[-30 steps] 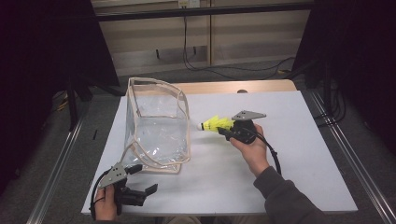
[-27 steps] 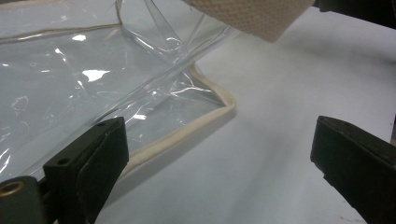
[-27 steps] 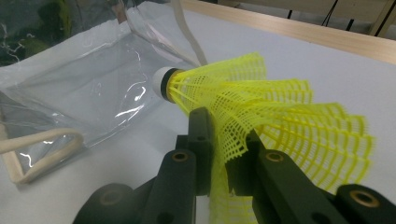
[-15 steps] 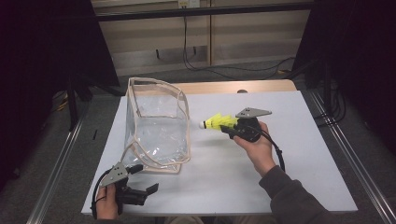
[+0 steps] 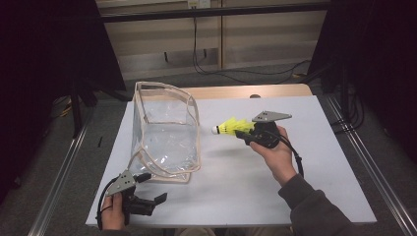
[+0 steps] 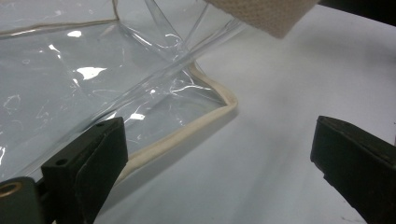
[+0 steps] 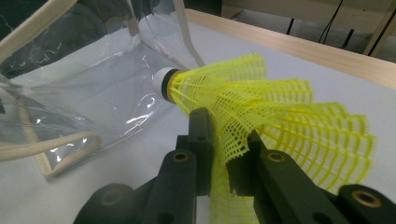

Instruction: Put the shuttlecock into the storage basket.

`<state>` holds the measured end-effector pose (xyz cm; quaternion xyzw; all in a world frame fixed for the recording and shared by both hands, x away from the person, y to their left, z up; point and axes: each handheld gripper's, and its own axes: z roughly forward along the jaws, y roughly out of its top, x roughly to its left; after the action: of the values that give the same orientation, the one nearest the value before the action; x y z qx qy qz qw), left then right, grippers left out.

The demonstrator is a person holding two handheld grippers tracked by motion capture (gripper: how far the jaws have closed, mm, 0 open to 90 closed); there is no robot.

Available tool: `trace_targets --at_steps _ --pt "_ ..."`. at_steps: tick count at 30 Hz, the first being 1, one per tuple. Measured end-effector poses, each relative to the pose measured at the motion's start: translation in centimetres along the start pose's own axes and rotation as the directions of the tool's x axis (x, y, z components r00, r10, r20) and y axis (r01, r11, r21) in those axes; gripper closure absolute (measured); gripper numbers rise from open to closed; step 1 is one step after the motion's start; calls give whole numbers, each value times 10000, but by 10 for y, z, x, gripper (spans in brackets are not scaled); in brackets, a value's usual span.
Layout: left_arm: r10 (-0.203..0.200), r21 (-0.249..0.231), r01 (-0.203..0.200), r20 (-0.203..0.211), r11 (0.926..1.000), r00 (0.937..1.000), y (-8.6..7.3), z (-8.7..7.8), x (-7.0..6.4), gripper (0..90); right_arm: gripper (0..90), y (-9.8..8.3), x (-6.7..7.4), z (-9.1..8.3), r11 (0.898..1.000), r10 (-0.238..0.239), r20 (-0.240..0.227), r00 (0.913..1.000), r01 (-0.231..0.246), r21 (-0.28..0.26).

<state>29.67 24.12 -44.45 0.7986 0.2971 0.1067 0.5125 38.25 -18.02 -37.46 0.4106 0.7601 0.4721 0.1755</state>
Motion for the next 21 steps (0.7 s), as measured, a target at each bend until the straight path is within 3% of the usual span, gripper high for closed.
trace_targets --at_steps 5,15,21 --pt "15 32 -15 8 10000 10000 0 0 -1 36 813 6 1 -8 10000 33 -83 10000 -34 -88" --pt "14 16 -14 -29 10000 10000 0 1 -2 36 814 29 8 -21 9994 -353 -28 9994 353 -51" --pt "16 0 -16 -3 10000 10000 1 2 -2 36 814 39 9 -27 9995 -262 -106 9996 260 -199"
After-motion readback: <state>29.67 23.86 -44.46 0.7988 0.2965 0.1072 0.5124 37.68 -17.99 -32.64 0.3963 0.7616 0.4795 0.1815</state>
